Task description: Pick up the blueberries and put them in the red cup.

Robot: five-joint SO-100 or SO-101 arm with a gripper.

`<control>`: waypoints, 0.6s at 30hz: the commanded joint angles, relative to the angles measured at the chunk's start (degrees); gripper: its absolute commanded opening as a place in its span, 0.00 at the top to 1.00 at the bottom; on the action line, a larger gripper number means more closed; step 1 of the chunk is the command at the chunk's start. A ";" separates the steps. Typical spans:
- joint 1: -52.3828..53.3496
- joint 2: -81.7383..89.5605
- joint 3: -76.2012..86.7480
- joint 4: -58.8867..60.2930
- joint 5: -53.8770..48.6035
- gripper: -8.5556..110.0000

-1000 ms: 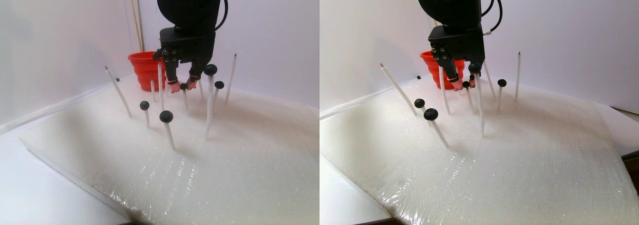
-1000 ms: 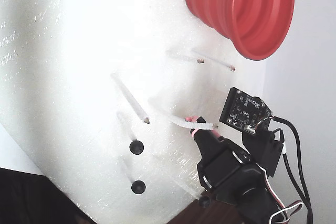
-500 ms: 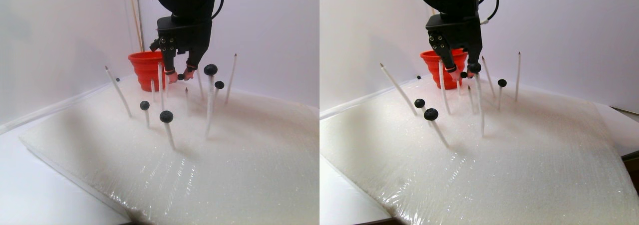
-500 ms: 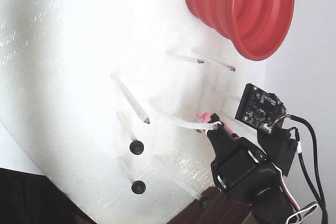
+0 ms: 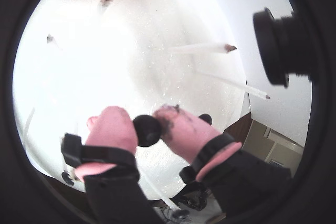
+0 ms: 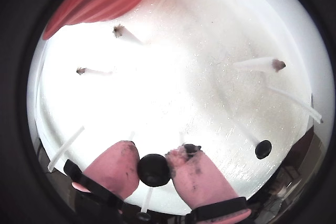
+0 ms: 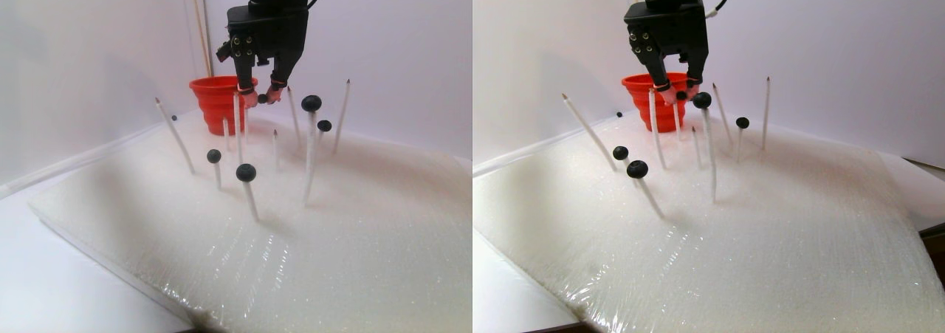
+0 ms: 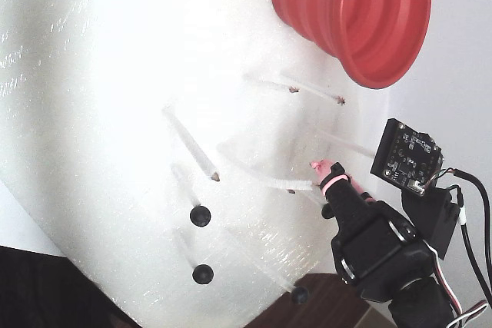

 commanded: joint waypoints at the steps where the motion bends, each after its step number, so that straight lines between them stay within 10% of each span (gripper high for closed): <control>1: -0.35 6.42 -0.97 0.35 0.00 0.84; 18: -3.43 11.69 -2.20 2.02 -0.62 0.84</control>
